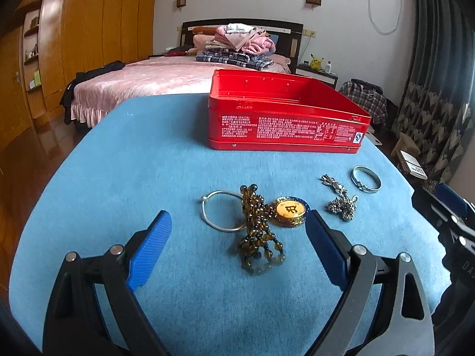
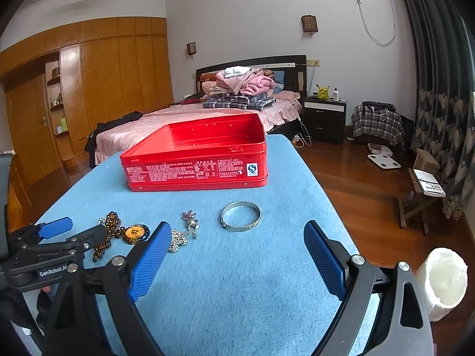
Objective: Organize jewelry
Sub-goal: 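Lower the left gripper onto the brown bead strand and close on it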
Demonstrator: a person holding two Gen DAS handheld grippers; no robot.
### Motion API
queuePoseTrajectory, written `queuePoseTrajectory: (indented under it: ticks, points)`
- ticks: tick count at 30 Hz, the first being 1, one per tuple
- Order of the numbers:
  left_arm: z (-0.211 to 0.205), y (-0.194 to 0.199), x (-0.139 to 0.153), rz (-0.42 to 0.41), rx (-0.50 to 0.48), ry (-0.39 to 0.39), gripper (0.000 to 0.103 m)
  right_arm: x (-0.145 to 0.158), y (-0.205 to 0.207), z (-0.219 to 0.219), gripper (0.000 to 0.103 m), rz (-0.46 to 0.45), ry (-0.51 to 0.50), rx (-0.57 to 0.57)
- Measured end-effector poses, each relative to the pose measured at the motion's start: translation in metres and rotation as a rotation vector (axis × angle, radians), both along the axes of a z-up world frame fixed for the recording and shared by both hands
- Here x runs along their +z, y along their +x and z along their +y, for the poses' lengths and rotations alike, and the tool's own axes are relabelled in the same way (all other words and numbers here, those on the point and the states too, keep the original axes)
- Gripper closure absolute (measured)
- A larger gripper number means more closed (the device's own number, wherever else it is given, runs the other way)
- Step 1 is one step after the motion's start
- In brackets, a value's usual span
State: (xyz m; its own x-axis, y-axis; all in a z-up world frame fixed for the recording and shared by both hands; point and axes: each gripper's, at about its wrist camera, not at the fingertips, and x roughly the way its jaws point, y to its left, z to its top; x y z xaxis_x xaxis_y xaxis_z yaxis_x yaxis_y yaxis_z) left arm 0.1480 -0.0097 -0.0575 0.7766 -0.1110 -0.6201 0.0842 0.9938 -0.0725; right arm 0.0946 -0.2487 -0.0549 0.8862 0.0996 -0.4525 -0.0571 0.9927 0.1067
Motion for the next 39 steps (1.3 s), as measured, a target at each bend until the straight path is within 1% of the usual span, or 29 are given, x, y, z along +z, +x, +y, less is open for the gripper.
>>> queuePoseTrajectory:
  ticks: [2, 6, 8, 10, 13, 18, 20, 21, 23, 24, 26, 27, 29, 35, 39]
  points:
    - [0.001, 0.004, -0.002, 0.019, -0.006, -0.020, 0.015, -0.001, 0.001, -0.001, 0.014, 0.007, 0.002, 0.001]
    - [0.001, 0.018, -0.009, 0.085, -0.025, -0.078, 0.027, -0.002, 0.000, -0.002, 0.014, 0.009, 0.005, 0.000]
    - [0.001, 0.021, -0.012, 0.106, -0.031, -0.101, 0.034, -0.002, 0.001, -0.002, 0.014, 0.009, 0.006, -0.001]
    - [0.002, 0.023, -0.014, 0.123, -0.029, -0.115, 0.036, -0.003, 0.001, -0.002, 0.014, 0.012, 0.008, -0.003]
    - [-0.002, 0.025, -0.016, 0.133, -0.042, -0.104, 0.036, -0.005, 0.003, -0.005, 0.014, 0.020, 0.014, -0.007]
    - [-0.013, 0.027, -0.018, 0.148, -0.078, -0.058, 0.037, -0.005, 0.003, -0.004, 0.014, 0.019, 0.009, -0.004]
    - [-0.016, 0.028, -0.018, 0.149, -0.085, -0.048, 0.047, -0.005, 0.003, -0.003, 0.014, 0.020, 0.008, -0.005]
    - [-0.018, 0.028, -0.018, 0.148, -0.088, -0.041, 0.050, -0.006, 0.003, -0.003, 0.014, 0.021, 0.009, -0.005]
    - [-0.021, 0.026, -0.017, 0.145, -0.103, -0.036, 0.061, -0.006, 0.003, -0.004, 0.014, 0.024, 0.009, -0.005]
    - [-0.023, 0.026, -0.017, 0.143, -0.106, -0.028, 0.064, -0.007, 0.004, -0.004, 0.014, 0.026, 0.009, -0.005]
    - [-0.026, 0.025, -0.017, 0.141, -0.116, -0.018, 0.073, -0.007, 0.004, -0.003, 0.014, 0.029, 0.008, -0.006]
    - [-0.027, 0.026, -0.017, 0.140, -0.117, -0.017, 0.075, -0.008, 0.004, -0.003, 0.014, 0.030, 0.008, -0.007]
    - [-0.028, 0.026, -0.018, 0.140, -0.111, -0.017, 0.085, -0.008, 0.004, -0.003, 0.014, 0.032, 0.009, -0.006]
    - [-0.022, 0.026, -0.017, 0.129, -0.111, -0.072, 0.087, -0.006, 0.005, -0.001, 0.014, 0.031, 0.006, 0.010]
    - [-0.014, 0.016, -0.013, 0.088, -0.105, -0.131, 0.087, -0.005, 0.004, 0.002, 0.014, 0.032, 0.003, 0.025]
